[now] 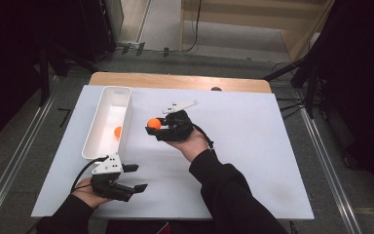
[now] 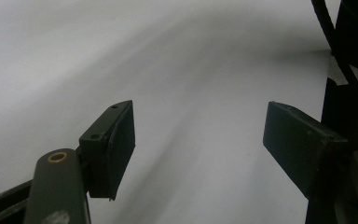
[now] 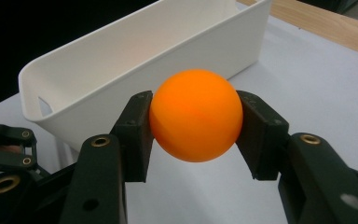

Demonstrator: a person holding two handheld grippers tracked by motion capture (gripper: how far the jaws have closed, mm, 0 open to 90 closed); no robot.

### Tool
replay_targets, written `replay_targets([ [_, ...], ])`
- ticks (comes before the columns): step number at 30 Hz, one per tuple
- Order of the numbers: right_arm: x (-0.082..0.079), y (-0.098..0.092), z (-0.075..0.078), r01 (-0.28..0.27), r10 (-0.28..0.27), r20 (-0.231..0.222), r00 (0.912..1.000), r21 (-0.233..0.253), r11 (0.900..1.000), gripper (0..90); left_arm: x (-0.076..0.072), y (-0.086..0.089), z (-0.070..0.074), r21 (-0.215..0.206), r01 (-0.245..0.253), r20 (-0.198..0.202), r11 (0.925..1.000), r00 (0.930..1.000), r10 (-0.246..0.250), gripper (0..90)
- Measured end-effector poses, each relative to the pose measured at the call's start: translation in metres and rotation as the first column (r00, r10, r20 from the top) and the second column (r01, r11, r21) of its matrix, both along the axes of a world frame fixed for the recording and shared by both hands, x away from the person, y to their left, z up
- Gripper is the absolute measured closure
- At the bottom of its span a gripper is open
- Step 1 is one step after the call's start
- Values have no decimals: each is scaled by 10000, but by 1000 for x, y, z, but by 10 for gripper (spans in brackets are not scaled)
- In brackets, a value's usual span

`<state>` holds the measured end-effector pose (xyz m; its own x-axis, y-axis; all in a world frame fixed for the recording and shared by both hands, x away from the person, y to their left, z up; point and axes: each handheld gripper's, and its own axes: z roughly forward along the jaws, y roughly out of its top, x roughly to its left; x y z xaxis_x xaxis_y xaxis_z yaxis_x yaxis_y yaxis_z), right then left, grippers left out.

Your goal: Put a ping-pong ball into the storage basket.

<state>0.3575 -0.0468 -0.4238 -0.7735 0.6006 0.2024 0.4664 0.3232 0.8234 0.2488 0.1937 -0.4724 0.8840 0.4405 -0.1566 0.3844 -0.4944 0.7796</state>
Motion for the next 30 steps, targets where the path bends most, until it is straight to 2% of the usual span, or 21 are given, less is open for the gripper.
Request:
replay_targets([
  [1,1,1,1,8,-8,0,10000,7,10000,483,0,0,1,122,7,-16,9999,10000,-7,255],
  [4,3,6,3,-75,75,75,9999,24,10000,483,0,0,0,152,53,13,9999,10000,-53,255],
  [9,8,15,6,-97,95,103,9999,133,9999,483,0,0,0,124,54,2,9999,10000,-54,255],
  [17,15,33,8,-251,250,279,9993,42,9997,483,0,0,-1,89,87,-27,9999,10000,-86,255],
  [30,21,53,18,-396,382,487,9981,290,9988,483,0,0,0,63,168,0,9998,9999,-168,255],
])
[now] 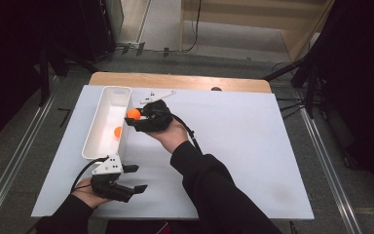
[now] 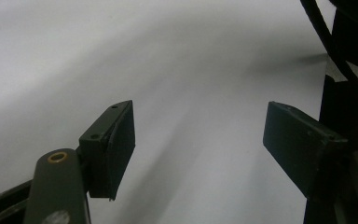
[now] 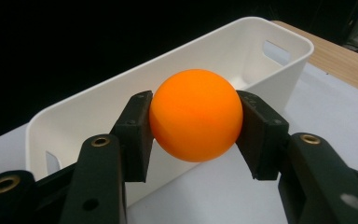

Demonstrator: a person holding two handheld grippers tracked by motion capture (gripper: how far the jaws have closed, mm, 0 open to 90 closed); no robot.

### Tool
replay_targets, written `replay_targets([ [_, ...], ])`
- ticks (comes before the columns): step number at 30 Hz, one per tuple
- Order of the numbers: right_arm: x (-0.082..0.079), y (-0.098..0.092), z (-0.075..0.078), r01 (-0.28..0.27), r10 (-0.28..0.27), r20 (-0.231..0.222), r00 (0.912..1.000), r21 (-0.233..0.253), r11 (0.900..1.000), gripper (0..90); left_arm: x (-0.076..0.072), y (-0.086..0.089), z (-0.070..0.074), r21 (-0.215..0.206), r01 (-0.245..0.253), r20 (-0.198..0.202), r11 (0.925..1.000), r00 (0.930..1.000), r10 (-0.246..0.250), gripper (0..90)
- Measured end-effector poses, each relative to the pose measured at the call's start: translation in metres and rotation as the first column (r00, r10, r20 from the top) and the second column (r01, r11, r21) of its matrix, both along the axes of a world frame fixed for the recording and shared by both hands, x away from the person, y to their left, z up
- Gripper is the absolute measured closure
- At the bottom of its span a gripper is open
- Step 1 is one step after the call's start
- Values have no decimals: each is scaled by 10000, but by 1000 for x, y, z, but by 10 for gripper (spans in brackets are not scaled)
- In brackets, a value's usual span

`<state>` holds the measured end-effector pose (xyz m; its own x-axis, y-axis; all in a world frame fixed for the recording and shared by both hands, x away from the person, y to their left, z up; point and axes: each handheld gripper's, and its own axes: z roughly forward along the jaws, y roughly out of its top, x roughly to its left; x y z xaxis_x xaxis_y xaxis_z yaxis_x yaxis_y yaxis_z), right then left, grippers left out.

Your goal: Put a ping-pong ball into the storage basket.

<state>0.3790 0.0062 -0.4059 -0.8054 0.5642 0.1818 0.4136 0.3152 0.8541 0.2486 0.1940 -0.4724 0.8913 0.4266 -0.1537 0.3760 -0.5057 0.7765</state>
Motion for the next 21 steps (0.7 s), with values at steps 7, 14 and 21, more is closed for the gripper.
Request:
replay_targets([
  [7,3,10,4,-199,201,154,9997,-126,9997,483,0,-1,-1,105,46,26,9999,10000,-46,255],
  [14,9,20,0,-213,215,155,9996,-159,9996,483,0,0,-1,71,12,29,10000,10000,-12,255],
  [21,19,29,-4,-90,91,49,9999,-170,9998,483,0,0,-1,160,36,-3,9999,10000,-36,255],
])
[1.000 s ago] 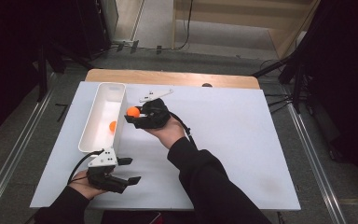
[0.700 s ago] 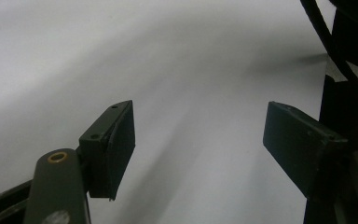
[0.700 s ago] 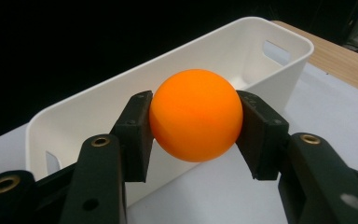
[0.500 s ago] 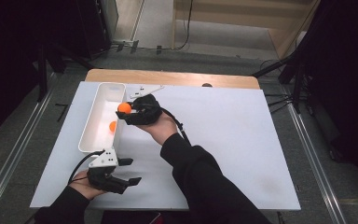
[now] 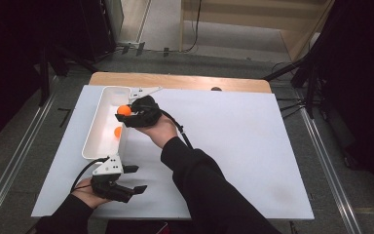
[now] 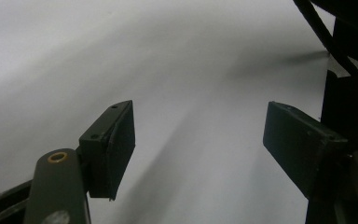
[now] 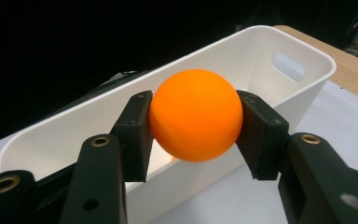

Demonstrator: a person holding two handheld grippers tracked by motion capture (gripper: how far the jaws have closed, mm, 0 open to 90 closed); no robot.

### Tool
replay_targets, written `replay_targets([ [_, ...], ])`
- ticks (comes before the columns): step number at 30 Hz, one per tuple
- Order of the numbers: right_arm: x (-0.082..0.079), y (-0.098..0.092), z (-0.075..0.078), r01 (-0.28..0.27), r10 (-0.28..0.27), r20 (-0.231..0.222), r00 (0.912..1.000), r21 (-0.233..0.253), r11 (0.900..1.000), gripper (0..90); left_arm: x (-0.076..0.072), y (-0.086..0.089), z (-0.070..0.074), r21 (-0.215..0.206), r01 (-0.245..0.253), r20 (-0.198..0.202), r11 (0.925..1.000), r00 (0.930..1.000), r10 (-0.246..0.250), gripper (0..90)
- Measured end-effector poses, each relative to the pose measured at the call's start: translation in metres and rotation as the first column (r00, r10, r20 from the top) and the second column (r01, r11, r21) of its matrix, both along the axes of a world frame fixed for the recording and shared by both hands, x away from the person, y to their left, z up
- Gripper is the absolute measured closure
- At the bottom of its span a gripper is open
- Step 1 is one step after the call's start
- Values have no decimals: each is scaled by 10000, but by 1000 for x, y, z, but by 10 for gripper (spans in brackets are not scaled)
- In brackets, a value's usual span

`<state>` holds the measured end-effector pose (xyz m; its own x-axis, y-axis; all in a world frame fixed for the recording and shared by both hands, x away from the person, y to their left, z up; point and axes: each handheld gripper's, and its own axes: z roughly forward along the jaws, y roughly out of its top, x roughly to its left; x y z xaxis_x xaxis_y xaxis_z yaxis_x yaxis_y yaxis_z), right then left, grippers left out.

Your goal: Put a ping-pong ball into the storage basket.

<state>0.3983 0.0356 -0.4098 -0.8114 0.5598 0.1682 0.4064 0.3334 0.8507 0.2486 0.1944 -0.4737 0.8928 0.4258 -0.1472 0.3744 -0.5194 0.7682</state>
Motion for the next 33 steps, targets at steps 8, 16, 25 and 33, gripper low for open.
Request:
replay_targets([
  [8,10,11,0,155,-155,62,9999,83,9998,483,0,0,0,-31,-18,6,10000,10000,18,255],
  [16,20,15,-4,376,-375,-125,9992,94,9992,483,1,1,0,-35,12,31,10000,10000,-12,255],
  [25,28,21,-12,594,-593,-136,9981,61,9982,483,1,0,-1,65,90,23,9999,10000,-90,255],
  [33,33,26,-13,602,-597,-303,9978,171,9980,483,1,-1,-1,39,110,29,9999,9999,-110,255],
])
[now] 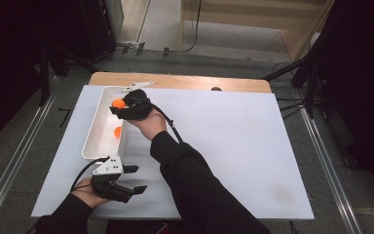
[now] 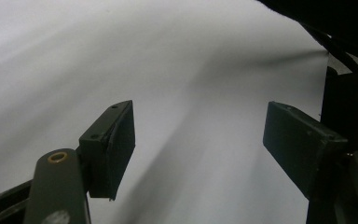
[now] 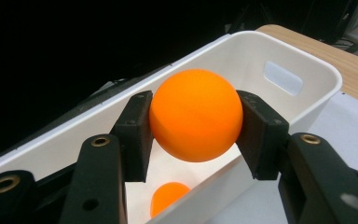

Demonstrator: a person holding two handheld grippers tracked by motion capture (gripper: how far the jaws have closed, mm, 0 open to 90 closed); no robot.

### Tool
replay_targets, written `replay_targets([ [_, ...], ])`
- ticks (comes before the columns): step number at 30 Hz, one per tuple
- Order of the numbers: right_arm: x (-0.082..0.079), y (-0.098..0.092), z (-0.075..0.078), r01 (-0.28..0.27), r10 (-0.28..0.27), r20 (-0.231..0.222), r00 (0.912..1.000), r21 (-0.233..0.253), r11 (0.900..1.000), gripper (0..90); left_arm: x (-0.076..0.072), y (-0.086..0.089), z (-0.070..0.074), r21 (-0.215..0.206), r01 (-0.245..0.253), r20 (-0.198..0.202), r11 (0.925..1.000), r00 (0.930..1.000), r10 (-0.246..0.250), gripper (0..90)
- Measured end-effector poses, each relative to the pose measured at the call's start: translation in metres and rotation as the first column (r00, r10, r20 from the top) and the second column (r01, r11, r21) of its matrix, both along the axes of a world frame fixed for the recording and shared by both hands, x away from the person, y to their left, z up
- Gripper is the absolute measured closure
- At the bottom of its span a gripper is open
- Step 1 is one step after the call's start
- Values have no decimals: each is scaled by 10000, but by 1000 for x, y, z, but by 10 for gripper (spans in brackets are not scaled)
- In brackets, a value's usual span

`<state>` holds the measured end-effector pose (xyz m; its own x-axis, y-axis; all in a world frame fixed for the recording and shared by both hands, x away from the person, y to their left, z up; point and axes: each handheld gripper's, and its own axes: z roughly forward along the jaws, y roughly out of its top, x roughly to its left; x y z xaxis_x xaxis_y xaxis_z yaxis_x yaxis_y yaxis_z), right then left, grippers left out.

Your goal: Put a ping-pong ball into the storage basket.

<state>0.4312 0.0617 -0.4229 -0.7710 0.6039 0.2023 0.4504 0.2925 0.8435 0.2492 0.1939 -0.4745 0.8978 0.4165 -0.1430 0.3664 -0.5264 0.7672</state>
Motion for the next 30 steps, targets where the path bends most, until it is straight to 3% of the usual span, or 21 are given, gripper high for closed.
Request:
replay_targets([
  [26,7,20,-4,189,-189,71,9998,-133,9997,478,-1,0,1,51,151,50,9999,9999,-152,255],
  [30,8,20,-7,132,-132,-39,9999,5,9999,325,-1,-1,1,82,176,38,9998,9998,-176,255],
])
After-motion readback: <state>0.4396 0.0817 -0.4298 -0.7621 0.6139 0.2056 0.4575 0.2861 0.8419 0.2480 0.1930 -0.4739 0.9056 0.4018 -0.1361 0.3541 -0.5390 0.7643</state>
